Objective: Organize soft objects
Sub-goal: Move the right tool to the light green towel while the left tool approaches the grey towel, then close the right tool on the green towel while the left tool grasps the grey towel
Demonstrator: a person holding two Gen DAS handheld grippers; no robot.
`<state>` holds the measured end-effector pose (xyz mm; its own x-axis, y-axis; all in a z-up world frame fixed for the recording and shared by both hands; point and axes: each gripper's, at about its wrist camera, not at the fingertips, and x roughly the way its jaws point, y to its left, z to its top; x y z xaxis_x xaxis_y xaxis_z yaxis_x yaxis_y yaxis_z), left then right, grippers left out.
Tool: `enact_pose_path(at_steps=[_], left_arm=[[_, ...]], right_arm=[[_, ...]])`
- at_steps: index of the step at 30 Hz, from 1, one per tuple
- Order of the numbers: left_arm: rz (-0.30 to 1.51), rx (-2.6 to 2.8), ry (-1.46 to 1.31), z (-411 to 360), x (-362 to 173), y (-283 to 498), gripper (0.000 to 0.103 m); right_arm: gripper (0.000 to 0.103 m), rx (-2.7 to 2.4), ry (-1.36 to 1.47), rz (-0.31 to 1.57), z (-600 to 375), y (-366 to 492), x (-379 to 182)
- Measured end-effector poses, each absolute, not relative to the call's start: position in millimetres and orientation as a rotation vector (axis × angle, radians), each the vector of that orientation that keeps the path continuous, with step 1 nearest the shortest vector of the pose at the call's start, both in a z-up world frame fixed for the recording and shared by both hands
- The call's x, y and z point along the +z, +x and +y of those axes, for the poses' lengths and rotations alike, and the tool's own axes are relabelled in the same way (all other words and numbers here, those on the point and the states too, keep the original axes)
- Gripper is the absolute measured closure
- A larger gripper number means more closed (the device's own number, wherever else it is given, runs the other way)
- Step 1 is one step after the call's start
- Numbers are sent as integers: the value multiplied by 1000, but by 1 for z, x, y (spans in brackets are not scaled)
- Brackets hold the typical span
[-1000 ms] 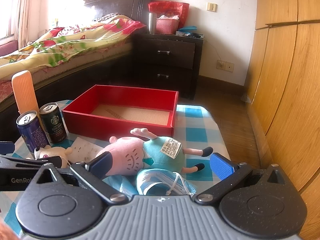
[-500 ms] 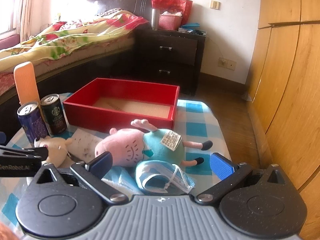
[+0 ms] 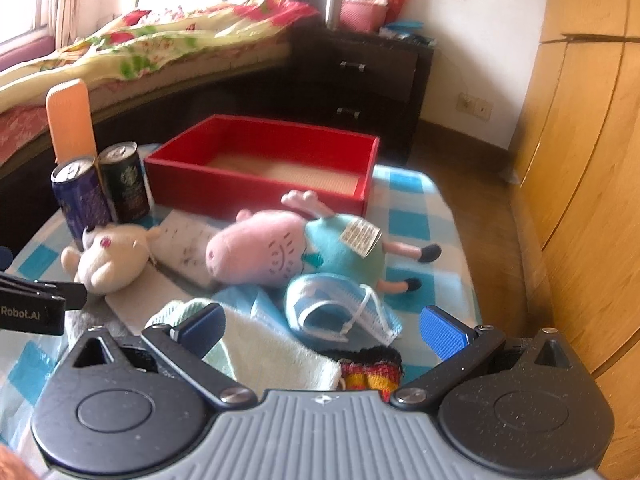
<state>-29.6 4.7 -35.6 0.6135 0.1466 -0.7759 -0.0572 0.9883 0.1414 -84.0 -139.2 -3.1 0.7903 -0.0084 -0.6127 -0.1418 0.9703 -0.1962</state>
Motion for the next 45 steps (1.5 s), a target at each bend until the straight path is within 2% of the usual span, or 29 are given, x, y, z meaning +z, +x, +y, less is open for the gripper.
enact_pose_path(at_steps=[9,20,27,34,35,37,39,41,43,45], left_arm=[[1018,106,116,3,-43,-32,5],[1070,80,126,1,-46,-27,5],[1120,31,111,-2,-46,-15,5],[1179,37,122,-7,-65,0,5],[1190,41,121,-6,-69,2,5],[1212,48,106,-3,-74,6,5],[1225,50,81,-1,-77,8,6],[1225,56,76,-2,-77,10,6],[1222,62,96,-5,-79,13,6],[1234,52,110,-9,-82,15,8]], right_arm=[[18,120,-267,824,-136,-83,-8],[18,159,-340,873,-123,-80,-12],[18,176,-355,980,-122,-70,-20],[19,217,-418,955,-107,-66,-17],[20,231,-417,964,-105,-64,-18],[30,253,-415,983,-102,-61,-21],[52,274,-392,1015,-103,-58,-25],[62,289,-358,1053,-106,-54,-28],[65,293,-344,1068,-108,-53,-30],[73,308,-324,1085,-109,-52,-30]])
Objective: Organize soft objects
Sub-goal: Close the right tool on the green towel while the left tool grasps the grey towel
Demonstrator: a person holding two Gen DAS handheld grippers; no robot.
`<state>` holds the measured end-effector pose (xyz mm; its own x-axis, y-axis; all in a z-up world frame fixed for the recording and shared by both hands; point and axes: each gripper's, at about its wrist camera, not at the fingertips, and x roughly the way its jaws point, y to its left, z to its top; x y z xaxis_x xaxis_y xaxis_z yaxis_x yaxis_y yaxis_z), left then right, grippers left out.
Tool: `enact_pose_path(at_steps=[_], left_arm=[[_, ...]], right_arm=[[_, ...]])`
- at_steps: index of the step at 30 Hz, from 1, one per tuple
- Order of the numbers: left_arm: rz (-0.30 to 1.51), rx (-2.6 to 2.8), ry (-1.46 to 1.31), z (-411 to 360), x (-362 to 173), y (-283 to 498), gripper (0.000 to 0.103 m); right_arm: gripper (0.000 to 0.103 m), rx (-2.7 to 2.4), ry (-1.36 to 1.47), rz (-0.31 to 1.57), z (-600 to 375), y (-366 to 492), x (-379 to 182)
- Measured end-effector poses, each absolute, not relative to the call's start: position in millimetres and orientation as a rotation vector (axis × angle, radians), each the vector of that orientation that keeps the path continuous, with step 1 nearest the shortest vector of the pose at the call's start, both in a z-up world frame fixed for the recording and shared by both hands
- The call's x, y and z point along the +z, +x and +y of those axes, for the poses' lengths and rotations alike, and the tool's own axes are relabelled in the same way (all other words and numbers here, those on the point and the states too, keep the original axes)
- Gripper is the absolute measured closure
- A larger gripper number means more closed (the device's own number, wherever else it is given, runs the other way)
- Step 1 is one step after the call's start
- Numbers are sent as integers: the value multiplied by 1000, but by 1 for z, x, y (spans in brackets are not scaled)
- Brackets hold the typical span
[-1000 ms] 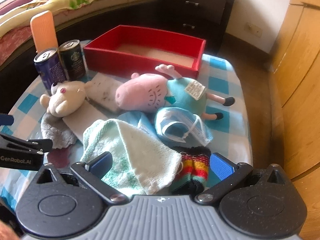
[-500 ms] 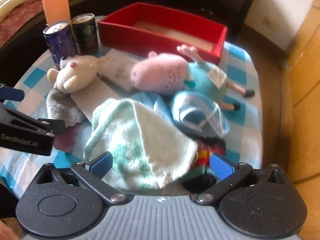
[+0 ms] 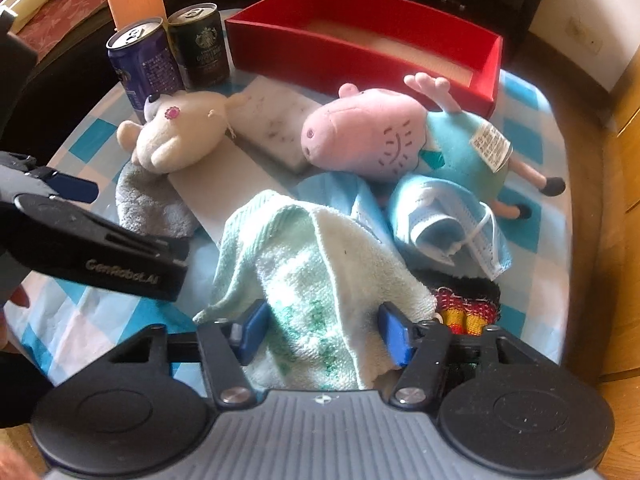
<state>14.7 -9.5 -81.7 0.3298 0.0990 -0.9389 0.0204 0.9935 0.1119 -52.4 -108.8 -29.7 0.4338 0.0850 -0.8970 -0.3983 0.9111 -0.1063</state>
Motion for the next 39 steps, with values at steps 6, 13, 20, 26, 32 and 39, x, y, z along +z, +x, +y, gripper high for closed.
enact_pose_path(at_steps=[6,13,20,26,32,39], left_arm=[[1285,30,82,-13,-93,22,15],[1262,-1,64,-15,-87,24,34],[1247,4,19,0,-83,20,62],[1264,-30,-22,10,-72,6,77],[1269,-63,-95,21,-58,-6,78],[1189,-128,-144,20,-18,-16,78]], right_arm=[[79,337,-291,1110,-110,-56,-27],[79,328,-259,1143,-115,-53,-28],[78,334,-270,1161,-112,-53,-31],[93,364,-231,1164,-116,-58,-24],[101,382,-166,1164,-133,-65,-13],[103,372,-2,1133,-165,-58,10]])
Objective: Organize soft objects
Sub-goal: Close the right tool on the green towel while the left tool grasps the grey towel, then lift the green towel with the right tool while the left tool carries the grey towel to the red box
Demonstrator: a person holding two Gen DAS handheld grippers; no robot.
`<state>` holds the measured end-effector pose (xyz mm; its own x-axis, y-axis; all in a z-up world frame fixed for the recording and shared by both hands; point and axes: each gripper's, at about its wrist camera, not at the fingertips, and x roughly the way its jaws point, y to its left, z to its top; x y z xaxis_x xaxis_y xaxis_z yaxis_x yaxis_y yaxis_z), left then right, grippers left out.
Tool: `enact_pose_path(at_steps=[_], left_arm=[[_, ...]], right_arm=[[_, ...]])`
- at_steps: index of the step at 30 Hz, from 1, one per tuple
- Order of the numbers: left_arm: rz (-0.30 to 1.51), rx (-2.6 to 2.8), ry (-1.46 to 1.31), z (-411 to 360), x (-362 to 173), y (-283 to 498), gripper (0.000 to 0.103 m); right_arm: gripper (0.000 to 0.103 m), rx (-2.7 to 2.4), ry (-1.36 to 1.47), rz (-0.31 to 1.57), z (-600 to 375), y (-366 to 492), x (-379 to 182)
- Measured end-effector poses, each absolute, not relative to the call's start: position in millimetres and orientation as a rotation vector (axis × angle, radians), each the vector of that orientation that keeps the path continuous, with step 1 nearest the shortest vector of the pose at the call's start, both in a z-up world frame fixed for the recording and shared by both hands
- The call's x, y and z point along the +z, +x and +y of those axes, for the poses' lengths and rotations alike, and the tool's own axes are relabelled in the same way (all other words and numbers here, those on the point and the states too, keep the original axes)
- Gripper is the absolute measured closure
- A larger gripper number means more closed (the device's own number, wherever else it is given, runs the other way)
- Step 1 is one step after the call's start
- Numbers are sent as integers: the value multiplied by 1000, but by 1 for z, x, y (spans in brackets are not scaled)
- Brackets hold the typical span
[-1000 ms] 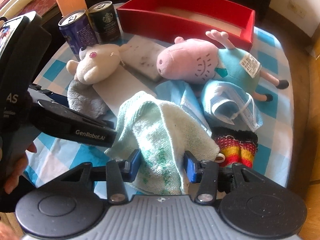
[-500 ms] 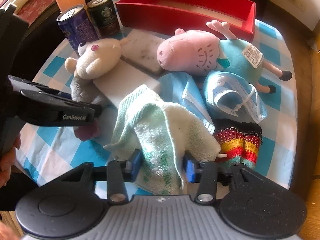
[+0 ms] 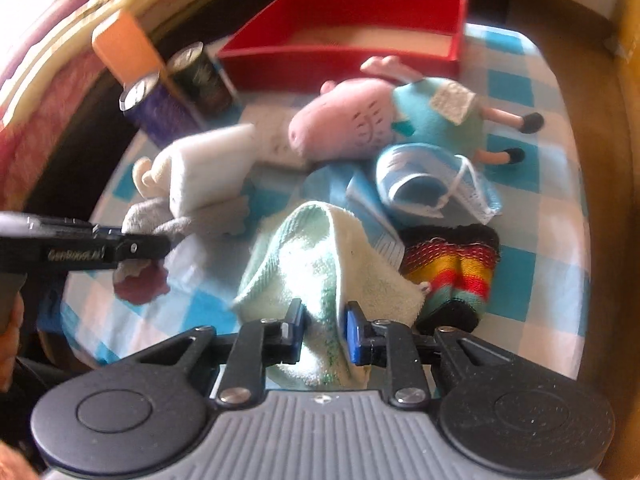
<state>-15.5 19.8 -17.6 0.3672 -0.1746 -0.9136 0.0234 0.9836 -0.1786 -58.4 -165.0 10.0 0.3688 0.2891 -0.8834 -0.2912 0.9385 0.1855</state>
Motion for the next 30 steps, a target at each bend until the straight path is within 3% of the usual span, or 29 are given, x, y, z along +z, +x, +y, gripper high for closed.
enact_pose_path(at_steps=[11,16,19,20,21,22,23,25,26,27,30], left_arm=[[1151,-157,-79,0,15,-25,78],[1149,-161,-77,-4,24,-34,78],[1125,-155,-14,-10,29,-36,76],[1118,-162,-2,-12,29,-35,75],[1112,-165,4,-14,28,-33,74],[1105,-165,11,-16,26,-31,74],[1099,-165,22,-16,24,-29,74],[1091,-160,45,-20,16,-25,73],[1095,-165,47,-21,12,-23,73],[1101,-175,41,-21,7,-21,73],[1110,-199,16,-19,-2,-19,73]], right_arm=[[103,397,71,1067,-170,-61,35],[100,380,6,1159,-163,-58,13],[73,396,-19,1161,-149,-56,8],[53,408,-24,1164,-143,-55,7],[40,411,-38,1160,-138,-55,4],[38,402,-55,1147,-134,-55,1],[39,389,-80,1144,-129,-54,-3],[51,370,-111,1155,-123,-51,-14],[76,364,-106,1177,-124,-49,-18],[83,363,-88,1198,-127,-48,-20],[94,383,-77,1182,-133,-53,-10]])
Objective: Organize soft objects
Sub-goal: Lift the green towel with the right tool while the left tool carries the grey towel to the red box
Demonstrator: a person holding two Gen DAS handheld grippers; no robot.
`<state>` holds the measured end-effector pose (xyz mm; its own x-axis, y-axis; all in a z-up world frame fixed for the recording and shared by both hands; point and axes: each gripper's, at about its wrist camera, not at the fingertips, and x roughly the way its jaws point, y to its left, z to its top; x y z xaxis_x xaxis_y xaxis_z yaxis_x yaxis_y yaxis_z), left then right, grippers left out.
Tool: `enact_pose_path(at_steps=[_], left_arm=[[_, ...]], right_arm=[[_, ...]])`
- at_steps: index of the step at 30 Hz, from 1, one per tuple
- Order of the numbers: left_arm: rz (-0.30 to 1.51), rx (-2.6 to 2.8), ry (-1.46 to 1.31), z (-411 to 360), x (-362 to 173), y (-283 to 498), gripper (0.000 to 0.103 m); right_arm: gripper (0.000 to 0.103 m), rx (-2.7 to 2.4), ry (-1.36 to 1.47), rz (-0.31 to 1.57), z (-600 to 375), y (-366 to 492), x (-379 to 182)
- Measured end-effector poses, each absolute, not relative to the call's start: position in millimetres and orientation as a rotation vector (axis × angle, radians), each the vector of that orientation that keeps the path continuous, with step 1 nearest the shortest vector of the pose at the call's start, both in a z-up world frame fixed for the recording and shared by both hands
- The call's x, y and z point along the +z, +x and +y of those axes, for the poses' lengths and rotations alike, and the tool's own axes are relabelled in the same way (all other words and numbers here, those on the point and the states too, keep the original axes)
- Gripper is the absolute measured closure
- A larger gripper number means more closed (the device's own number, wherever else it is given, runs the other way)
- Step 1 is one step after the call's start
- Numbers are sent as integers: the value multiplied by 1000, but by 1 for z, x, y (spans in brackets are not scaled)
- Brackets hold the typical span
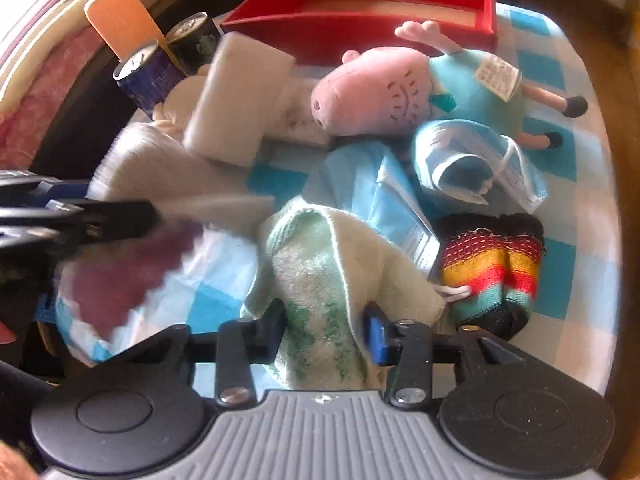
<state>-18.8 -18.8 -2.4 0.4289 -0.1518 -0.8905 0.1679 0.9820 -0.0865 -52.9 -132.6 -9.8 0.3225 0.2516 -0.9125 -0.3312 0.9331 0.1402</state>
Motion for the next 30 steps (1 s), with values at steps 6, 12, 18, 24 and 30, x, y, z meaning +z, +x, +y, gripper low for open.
enact_pose_path(at_steps=[6,12,18,24,30], left_arm=[[1153,-154,47,-9,-24,-18,70],[1162,-63,29,9,-36,-36,18],[1221,-50,132,-20,-77,-22,18],[1271,-108,127,-28,-84,-27,66],[1290,-184,8,-12,-75,-35,97]], right_arm=[[103,408,7,1160,-153,-65,6],[103,407,-73,1179,-144,-71,-3],[103,404,-91,1194,-137,-67,-6],[103,345,-127,1206,-144,-64,-17],[103,364,-38,1193,-155,-60,-5]])
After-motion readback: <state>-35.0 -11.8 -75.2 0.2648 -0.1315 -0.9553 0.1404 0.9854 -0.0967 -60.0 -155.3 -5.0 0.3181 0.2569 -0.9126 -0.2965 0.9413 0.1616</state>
